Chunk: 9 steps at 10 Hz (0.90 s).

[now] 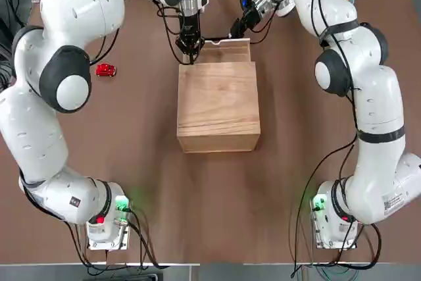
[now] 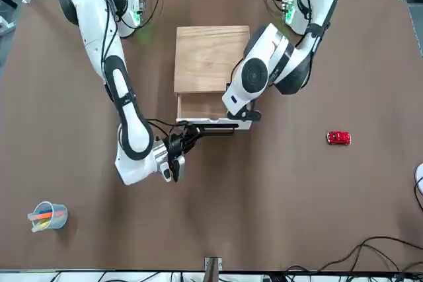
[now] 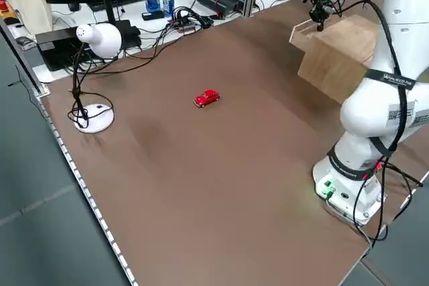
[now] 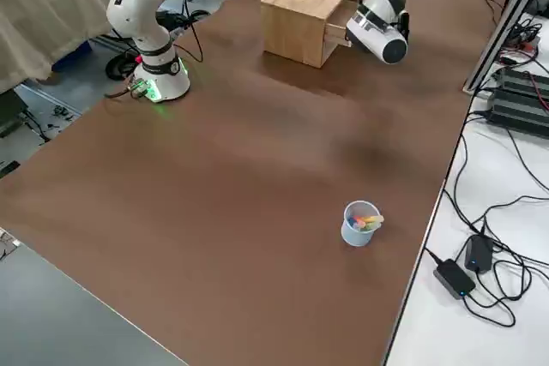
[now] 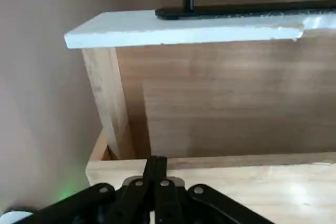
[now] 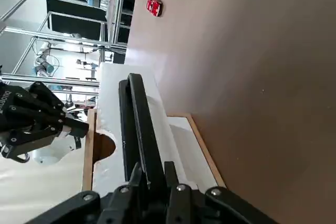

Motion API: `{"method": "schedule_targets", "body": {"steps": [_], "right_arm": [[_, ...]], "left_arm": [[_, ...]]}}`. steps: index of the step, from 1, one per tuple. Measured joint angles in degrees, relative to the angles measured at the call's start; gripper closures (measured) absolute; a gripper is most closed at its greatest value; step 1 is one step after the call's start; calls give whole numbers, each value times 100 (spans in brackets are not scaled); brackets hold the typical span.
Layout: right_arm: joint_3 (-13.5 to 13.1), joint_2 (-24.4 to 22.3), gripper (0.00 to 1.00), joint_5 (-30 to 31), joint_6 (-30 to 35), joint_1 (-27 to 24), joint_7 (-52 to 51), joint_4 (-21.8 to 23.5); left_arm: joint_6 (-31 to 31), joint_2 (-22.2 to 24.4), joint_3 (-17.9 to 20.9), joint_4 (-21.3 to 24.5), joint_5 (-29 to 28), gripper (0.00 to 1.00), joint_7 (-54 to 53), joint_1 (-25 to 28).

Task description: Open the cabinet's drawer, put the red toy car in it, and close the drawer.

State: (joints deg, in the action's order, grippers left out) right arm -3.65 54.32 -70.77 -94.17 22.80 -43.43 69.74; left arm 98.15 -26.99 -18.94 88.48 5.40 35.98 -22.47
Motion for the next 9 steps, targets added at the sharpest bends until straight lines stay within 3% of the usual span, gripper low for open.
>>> {"method": "schedule_targets", "body": {"steps": [9], "right_arm": [[29, 1, 81, -42, -416, -1, -1, -14]], "left_arm": [[0, 0, 0, 0, 0, 98, 0, 0]]}}
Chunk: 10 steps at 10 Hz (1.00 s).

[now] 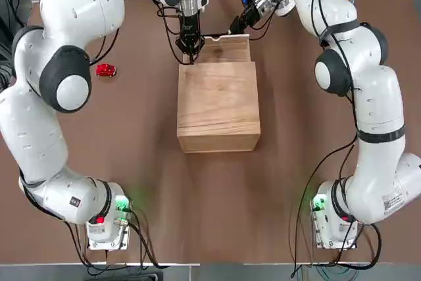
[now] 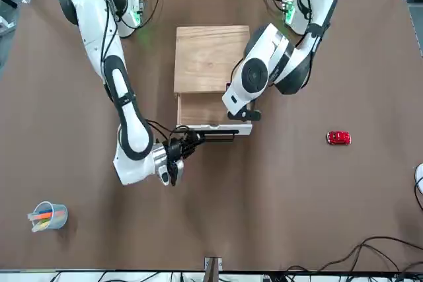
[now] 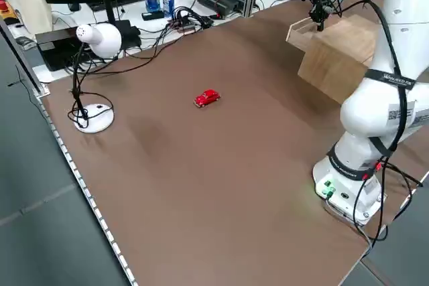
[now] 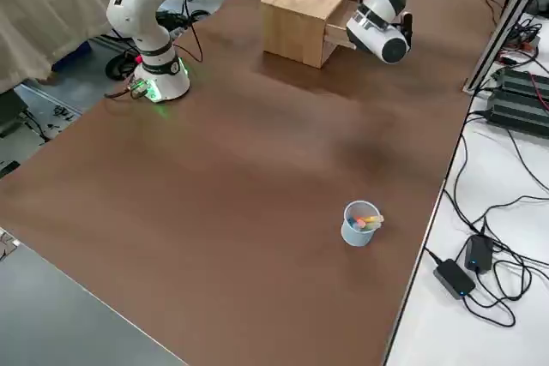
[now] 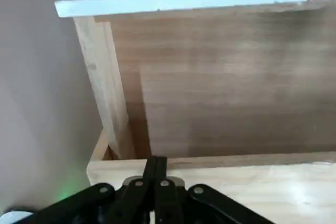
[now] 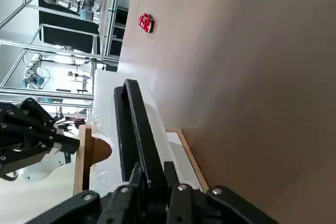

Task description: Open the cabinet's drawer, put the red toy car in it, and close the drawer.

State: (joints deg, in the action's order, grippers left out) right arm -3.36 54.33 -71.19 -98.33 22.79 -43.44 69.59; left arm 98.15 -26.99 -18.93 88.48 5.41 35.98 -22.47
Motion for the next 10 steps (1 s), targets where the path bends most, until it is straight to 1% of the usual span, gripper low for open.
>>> {"method": "schedule_targets", "body": {"steps": [2, 4, 6, 7, 8, 10], "right_arm": [[3, 1, 81, -5, -57, 4, 1, 0], [10, 6, 78, -21, -244, 16, 89, 0], [11, 9, 76, -28, -260, 21, 140, 1], [11, 9, 72, -72, -288, 21, 148, 0], [11, 11, 66, -166, -297, 22, 153, 1], [20, 11, 36, -302, -300, 23, 154, 1]], "left_arm": [[0, 0, 0, 0, 0, 98, 0, 0], [0, 0, 0, 0, 0, 98, 0, 0], [0, 0, 0, 0, 0, 98, 0, 1], [0, 0, 0, 0, 0, 98, 0, 1], [0, 0, 2, 0, 0, 98, 0, 3], [0, 0, 4, 1, 0, 98, -1, 4]]}}
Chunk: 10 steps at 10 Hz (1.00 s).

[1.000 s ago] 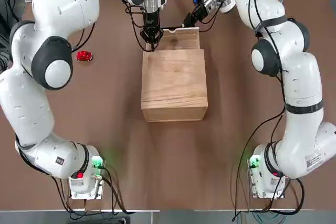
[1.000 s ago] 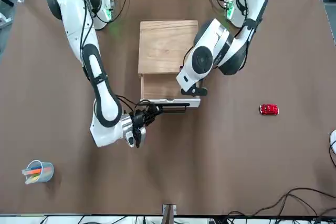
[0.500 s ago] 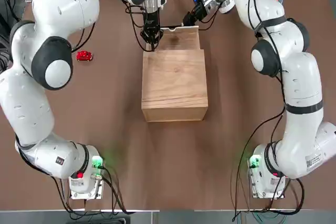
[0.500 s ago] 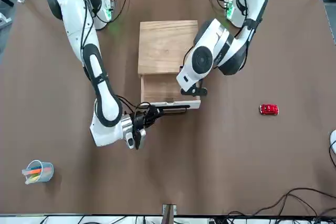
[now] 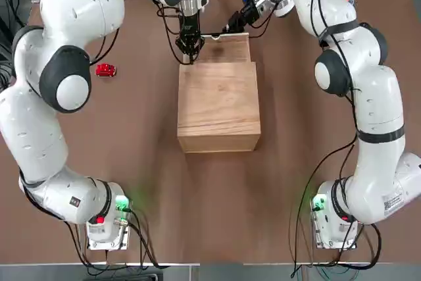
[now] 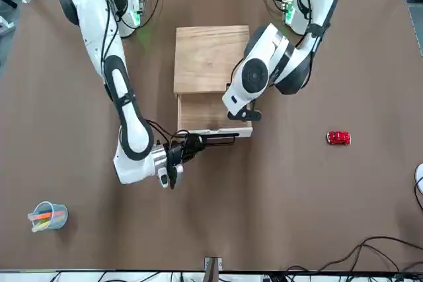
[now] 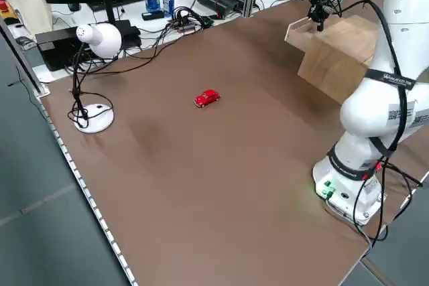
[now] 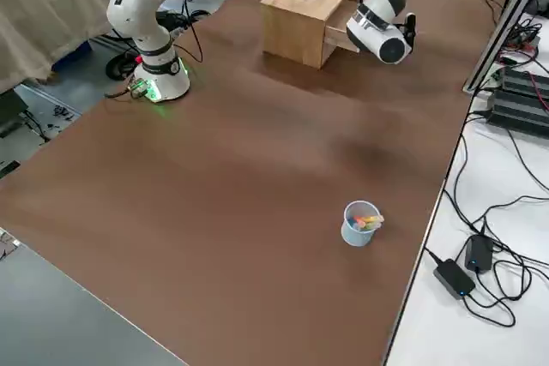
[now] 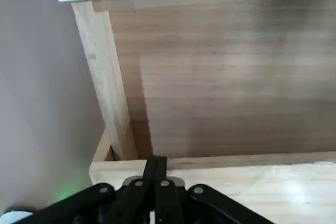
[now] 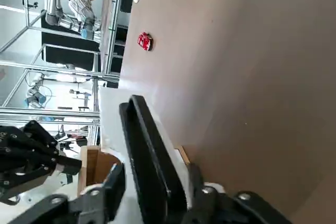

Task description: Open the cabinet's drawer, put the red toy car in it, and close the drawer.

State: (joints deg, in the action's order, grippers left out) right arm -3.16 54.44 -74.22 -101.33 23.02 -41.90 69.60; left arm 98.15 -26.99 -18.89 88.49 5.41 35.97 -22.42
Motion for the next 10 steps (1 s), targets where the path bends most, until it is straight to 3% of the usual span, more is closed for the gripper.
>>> {"method": "schedule_targets", "body": {"steps": [2, 3, 6, 8, 10], "right_arm": [[7, 0, 5, -5, 0, 0, 1, 0], [5, 0, 0, -6, -3, -4, 1, 0], [-27, -7, 0, -10, -18, -48, 267, -66], [-194, -45, 0, 0, -14, -66, 773, -157], [-388, -205, 0, 380, 238, -103, 1341, -201]], "left_arm": [[0, 0, 0, 0, 0, 98, -1, 0], [0, 0, 0, 0, 0, 98, -1, 0], [0, 0, 0, 0, 0, 98, -1, 0], [0, 0, 0, 0, 0, 98, -1, 0], [3, 3, 3, -53, 0, 99, -1, 3]]}}
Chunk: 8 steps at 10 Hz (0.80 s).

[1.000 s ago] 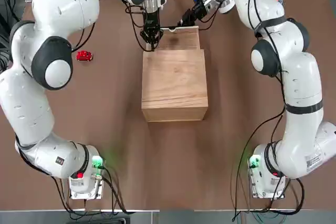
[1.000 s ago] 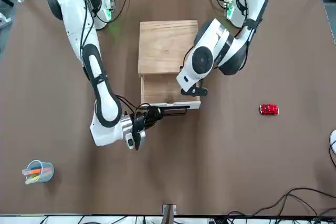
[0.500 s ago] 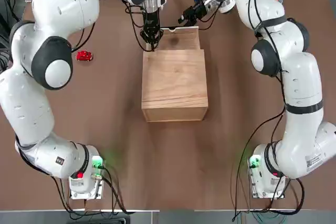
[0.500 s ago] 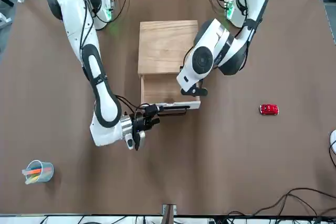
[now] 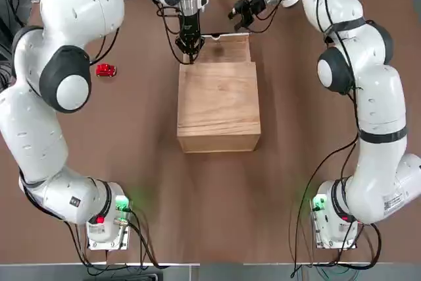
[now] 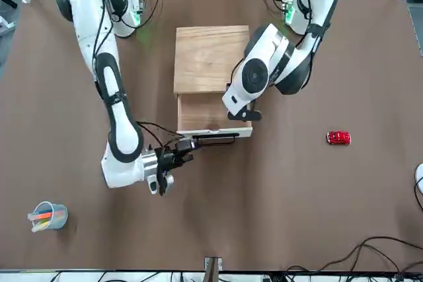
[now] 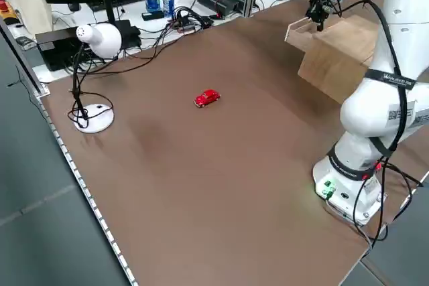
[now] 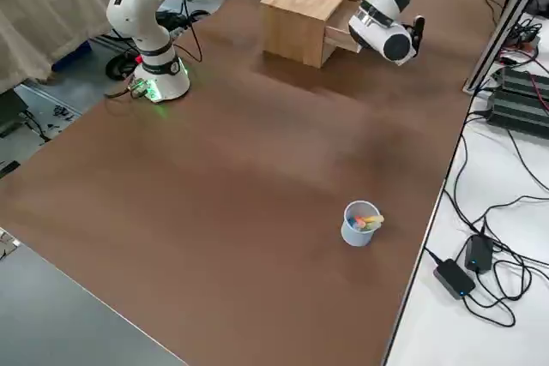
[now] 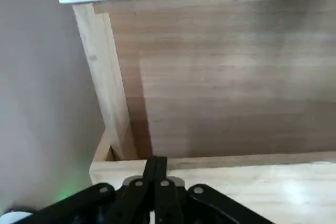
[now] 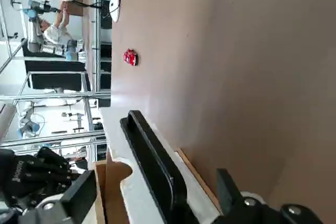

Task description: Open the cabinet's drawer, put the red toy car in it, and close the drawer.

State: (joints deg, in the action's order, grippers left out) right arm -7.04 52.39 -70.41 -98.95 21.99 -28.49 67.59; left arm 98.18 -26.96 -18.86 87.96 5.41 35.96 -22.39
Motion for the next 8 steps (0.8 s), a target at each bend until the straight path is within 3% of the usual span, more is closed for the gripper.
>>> {"method": "schedule_targets", "body": {"steps": [3, 7, 8], "right_arm": [[-528, -247, 0, 862, 1084, -214, 683, -360], [-2054, -394, 0, 1243, 2627, -249, 904, -845], [-2277, -414, 0, 1549, 2821, -254, 904, -933]], "left_arm": [[-190, 108, 128, -375, -125, 99, 9, 32], [-311, 525, 223, -484, -265, 95, 159, 1090], [-333, 605, 225, -470, -391, 88, 262, 1354]]}}
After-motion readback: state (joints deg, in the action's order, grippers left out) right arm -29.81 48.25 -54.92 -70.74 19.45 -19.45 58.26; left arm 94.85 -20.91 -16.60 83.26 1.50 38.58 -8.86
